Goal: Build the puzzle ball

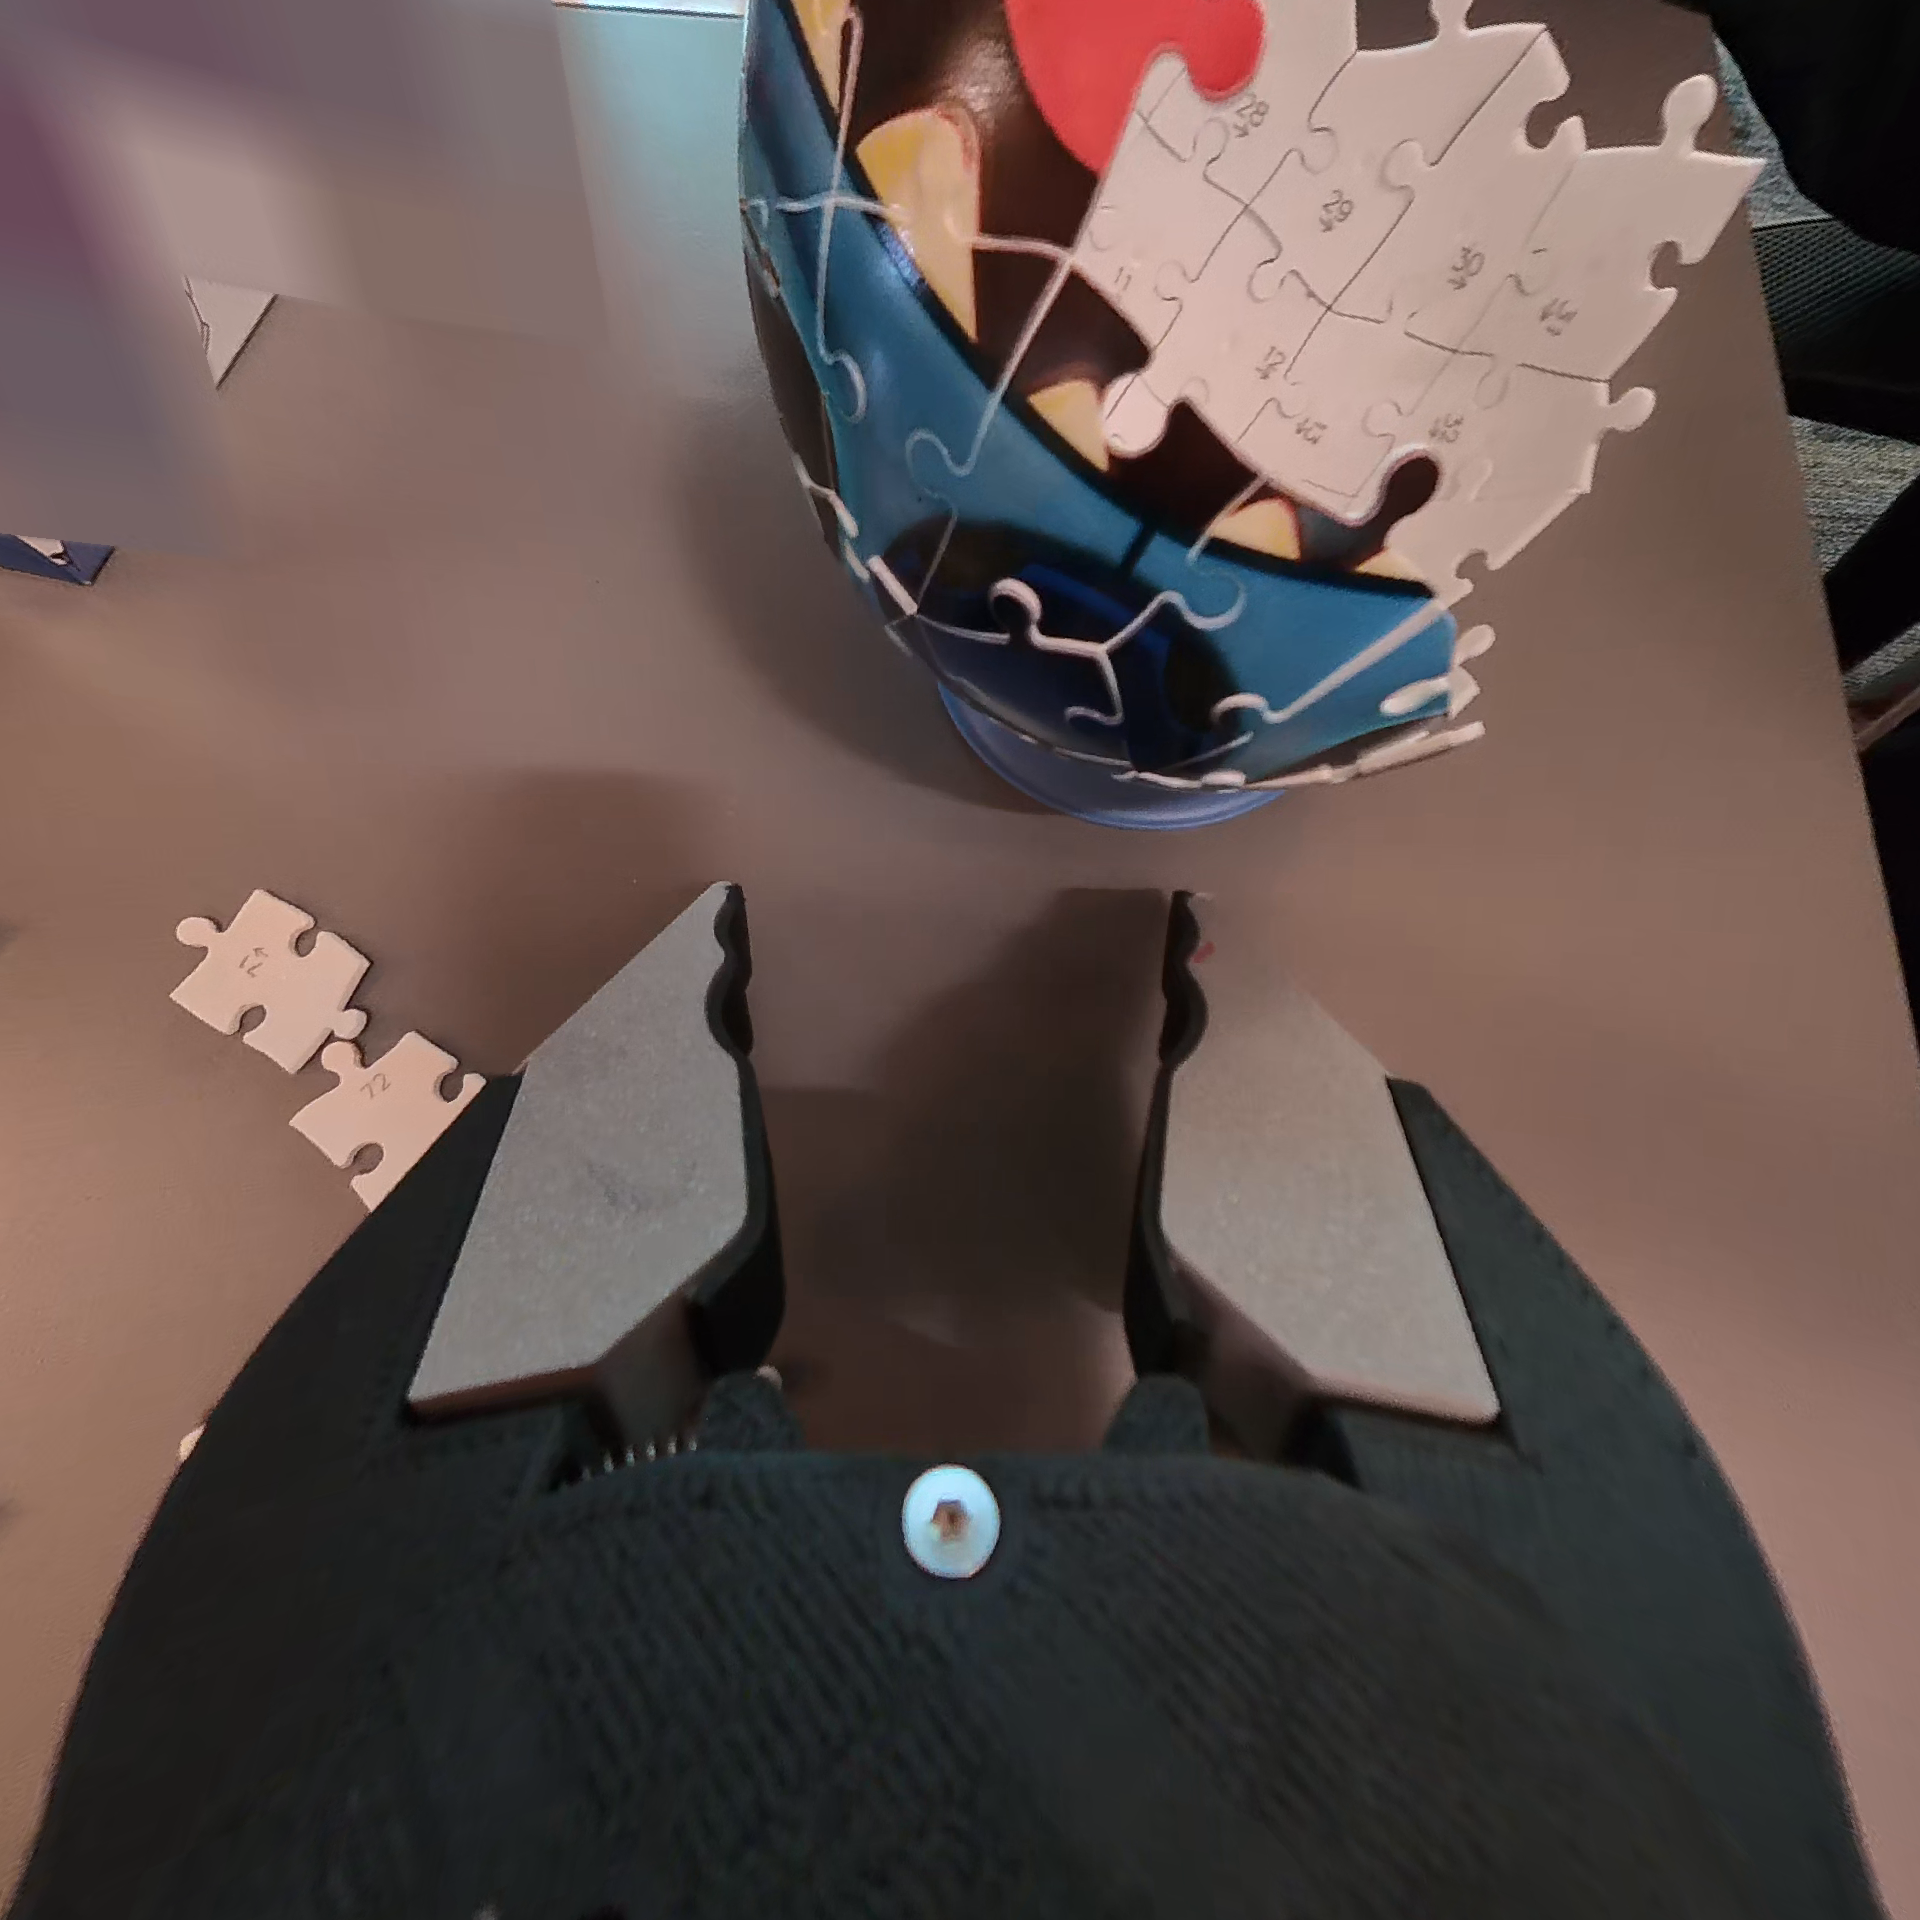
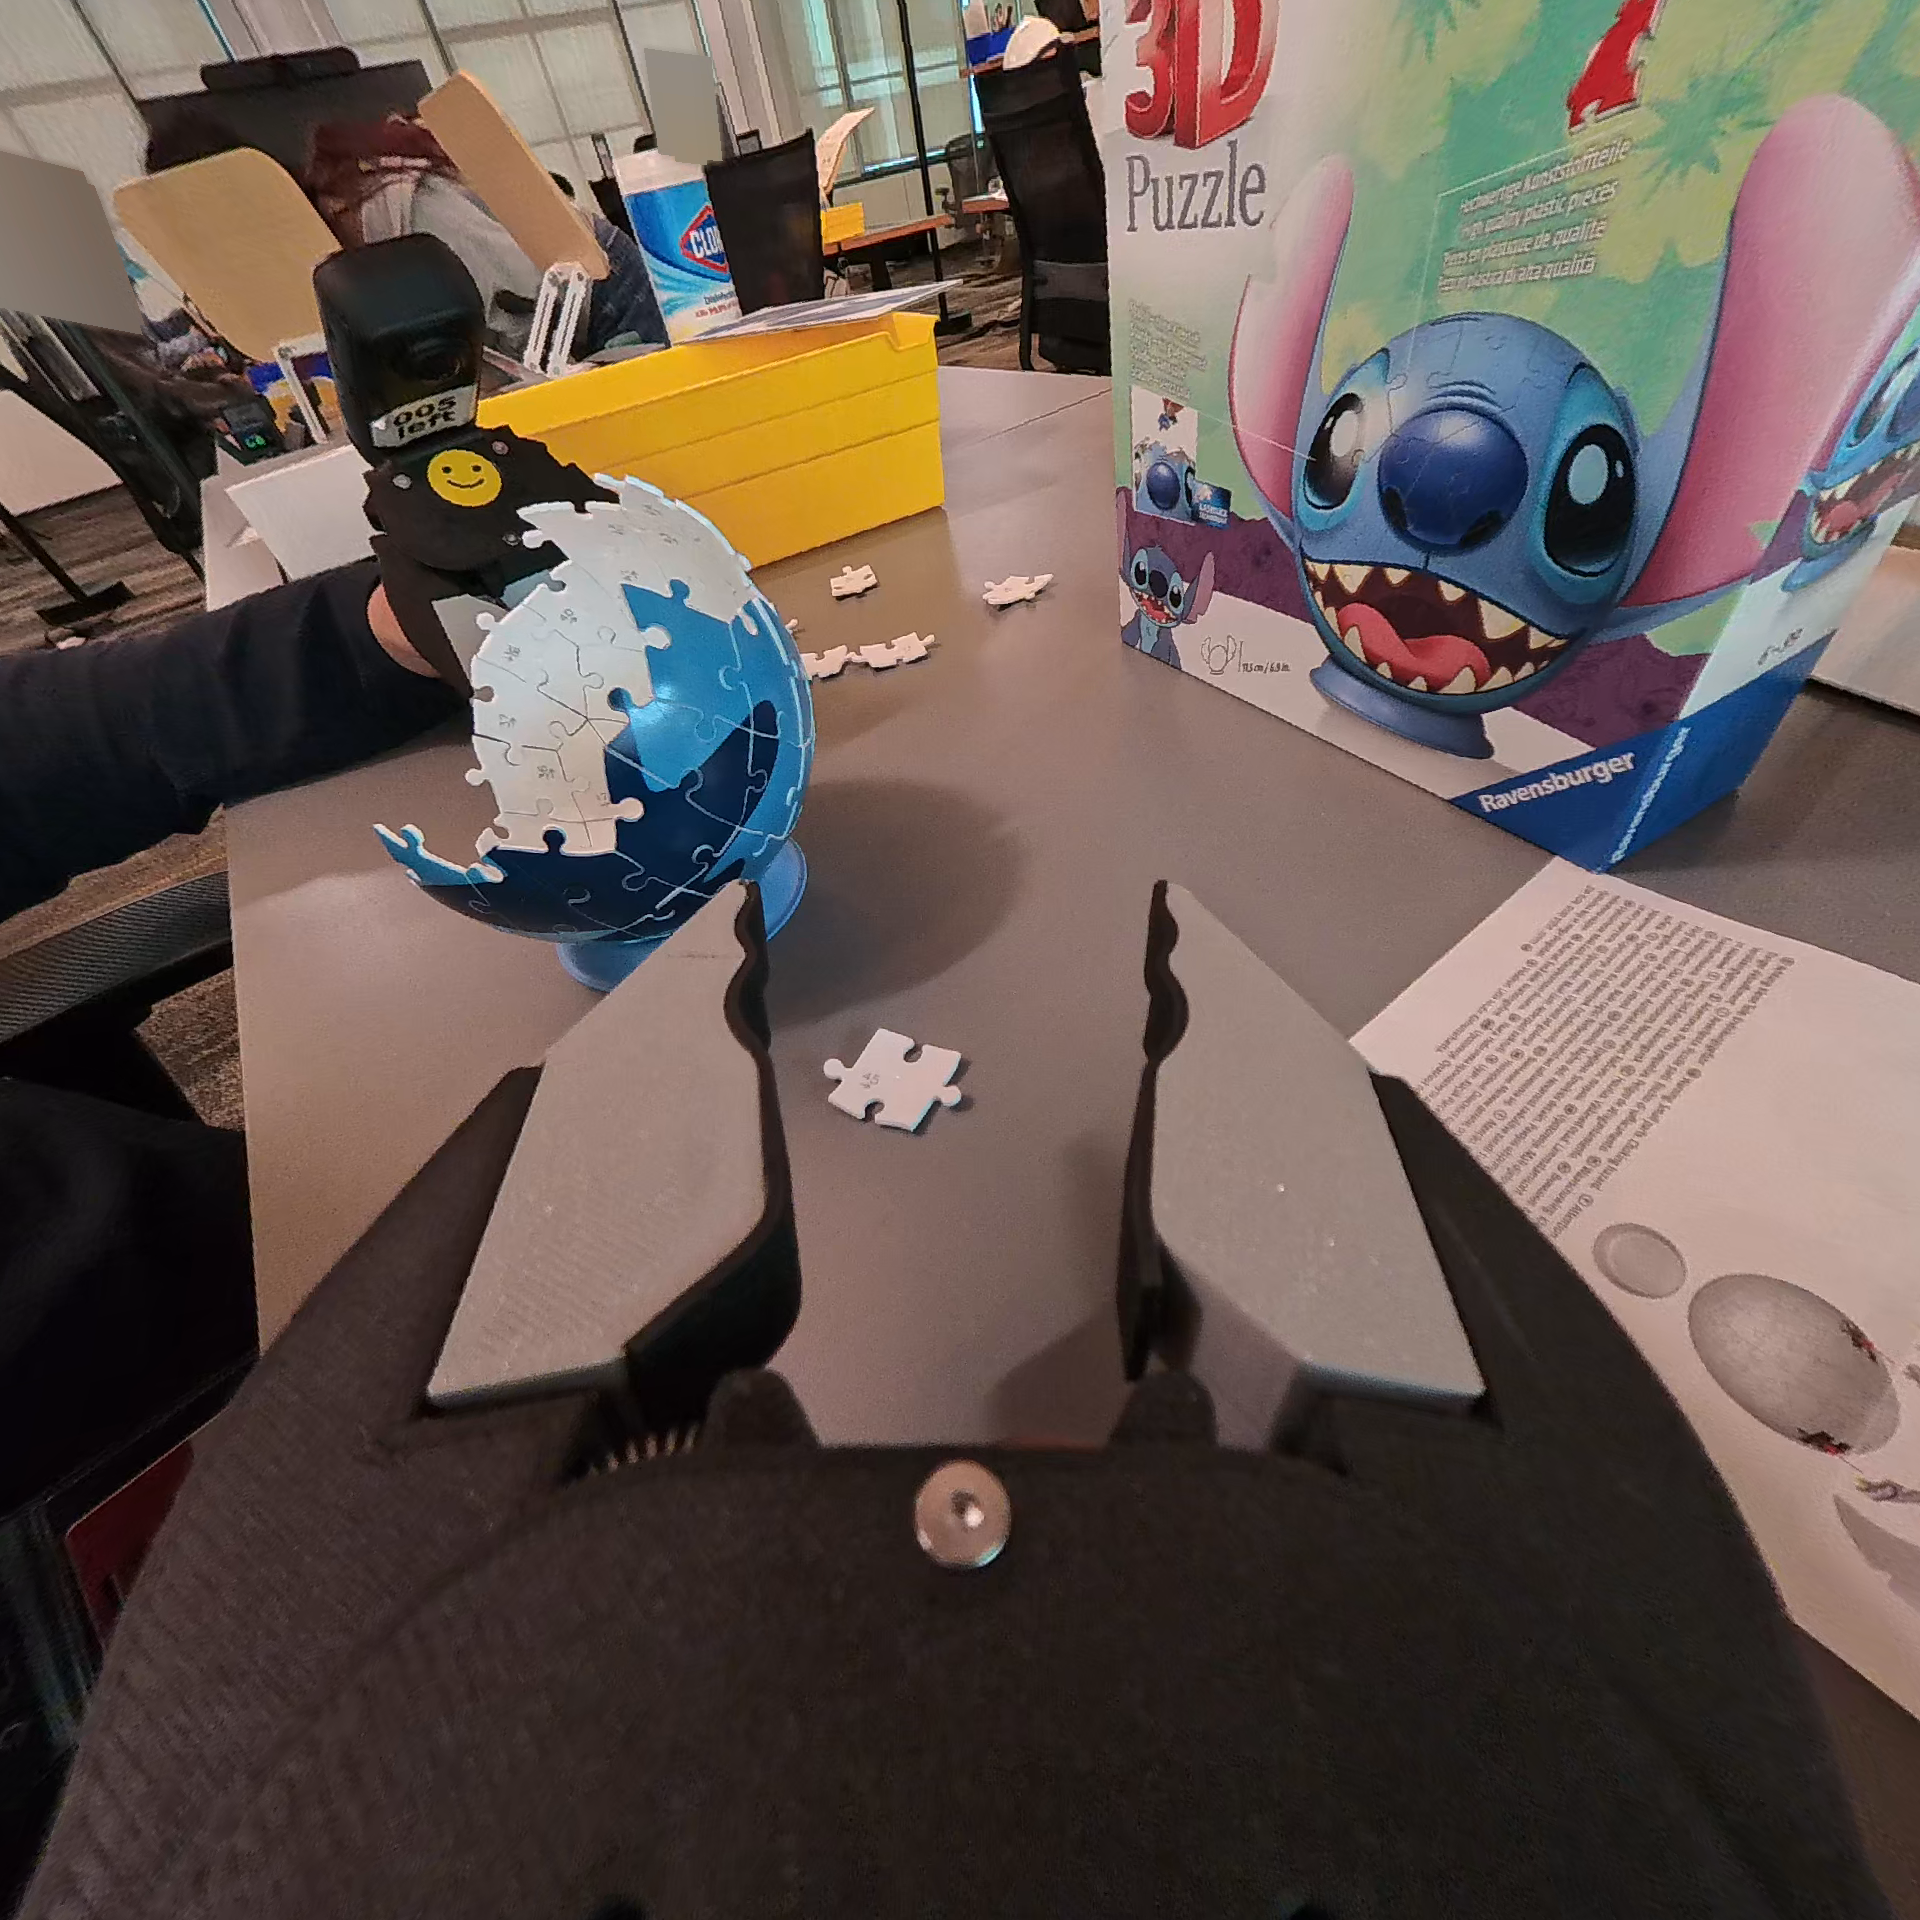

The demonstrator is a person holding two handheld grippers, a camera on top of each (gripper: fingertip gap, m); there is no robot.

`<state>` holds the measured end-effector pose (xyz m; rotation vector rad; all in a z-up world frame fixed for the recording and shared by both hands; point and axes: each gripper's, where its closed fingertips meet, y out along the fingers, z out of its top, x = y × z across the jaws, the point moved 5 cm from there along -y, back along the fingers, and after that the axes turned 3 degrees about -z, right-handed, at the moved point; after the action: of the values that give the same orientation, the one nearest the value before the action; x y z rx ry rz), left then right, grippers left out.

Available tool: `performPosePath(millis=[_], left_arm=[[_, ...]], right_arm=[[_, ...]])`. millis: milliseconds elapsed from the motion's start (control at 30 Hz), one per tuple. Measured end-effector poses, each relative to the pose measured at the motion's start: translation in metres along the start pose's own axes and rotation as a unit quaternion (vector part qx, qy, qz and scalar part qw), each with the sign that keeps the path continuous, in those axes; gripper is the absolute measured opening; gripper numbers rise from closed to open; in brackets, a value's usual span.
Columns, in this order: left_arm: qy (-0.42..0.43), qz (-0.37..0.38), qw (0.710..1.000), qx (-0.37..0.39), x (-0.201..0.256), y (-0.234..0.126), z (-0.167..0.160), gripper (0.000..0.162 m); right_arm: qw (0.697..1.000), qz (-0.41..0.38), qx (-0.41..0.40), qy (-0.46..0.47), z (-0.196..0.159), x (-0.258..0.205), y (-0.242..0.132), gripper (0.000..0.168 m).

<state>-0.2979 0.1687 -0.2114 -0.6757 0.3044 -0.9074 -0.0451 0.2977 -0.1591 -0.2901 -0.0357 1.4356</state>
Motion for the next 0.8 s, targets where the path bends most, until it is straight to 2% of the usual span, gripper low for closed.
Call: performPosePath(millis=[33,800], left_arm=[[-0.001,0.000,1.000,0.000,-0.0001,-0.0001,0.0001,0.079],[-0.005,-0.001,1.000,-0.002,-0.0006,0.0002,-0.0005,0.079]], right_arm=[[1.000,0.000,0.001,-0.001,0.0001,0.0000,-0.0001,0.070],[1.000,0.003,0.004,0.007,0.0004,0.0008,-0.0013,0.070]])
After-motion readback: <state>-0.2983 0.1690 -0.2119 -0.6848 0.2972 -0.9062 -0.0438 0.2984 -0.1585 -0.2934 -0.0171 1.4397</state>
